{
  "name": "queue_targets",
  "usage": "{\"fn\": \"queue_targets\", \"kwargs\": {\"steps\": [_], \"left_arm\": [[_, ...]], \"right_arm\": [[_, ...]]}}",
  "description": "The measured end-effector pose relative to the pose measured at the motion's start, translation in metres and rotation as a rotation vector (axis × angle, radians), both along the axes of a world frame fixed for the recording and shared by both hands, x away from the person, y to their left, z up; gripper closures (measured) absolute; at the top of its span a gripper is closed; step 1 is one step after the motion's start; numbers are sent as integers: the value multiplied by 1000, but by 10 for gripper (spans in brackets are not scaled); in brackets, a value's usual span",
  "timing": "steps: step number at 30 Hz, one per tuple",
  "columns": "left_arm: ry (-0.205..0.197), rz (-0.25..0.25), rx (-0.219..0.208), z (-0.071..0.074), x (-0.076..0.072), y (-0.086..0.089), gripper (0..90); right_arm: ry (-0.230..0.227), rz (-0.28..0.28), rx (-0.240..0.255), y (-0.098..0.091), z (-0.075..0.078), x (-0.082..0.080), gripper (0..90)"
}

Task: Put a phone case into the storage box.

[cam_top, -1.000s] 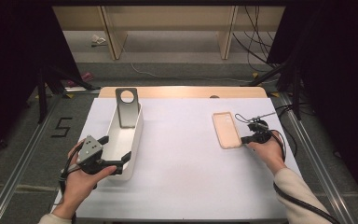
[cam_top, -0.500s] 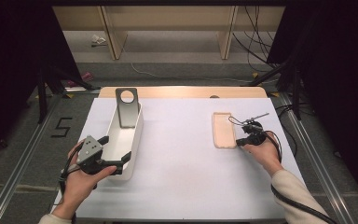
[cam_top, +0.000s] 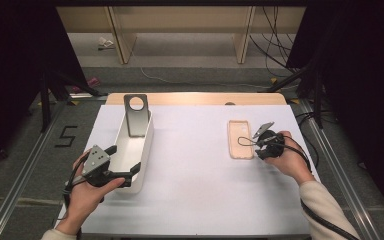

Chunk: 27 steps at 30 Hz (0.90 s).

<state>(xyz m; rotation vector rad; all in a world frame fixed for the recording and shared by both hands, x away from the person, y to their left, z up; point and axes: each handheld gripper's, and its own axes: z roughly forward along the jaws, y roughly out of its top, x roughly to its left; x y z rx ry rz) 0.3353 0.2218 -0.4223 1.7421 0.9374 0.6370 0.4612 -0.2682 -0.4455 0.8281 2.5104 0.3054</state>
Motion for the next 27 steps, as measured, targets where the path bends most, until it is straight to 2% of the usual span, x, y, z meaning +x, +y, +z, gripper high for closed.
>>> {"fn": "queue_targets", "kwargs": {"steps": [3,5,7,13,18,25,27], "left_arm": [[-2,-1,0,0,0,0,16],[-2,-1,-1,0,0,-1,16],[-1,-2,0,0,0,-1,16],[-1,-4,6,-1,0,-2,16],[1,-5,10,-1,0,-2,16],[1,-5,9,-1,0,-2,16],[1,-5,9,-1,0,-2,16]], "right_arm": [[-17,85,-89,6,3,-2,374],[-2,115,-118,10,6,-4,299],[14,141,-146,14,7,-5,262],[-4,241,-198,32,6,-9,256],[-8,299,-233,45,2,-9,276],[-3,338,-291,61,-5,-6,278],[-4,345,-293,63,-6,-5,280]]}}
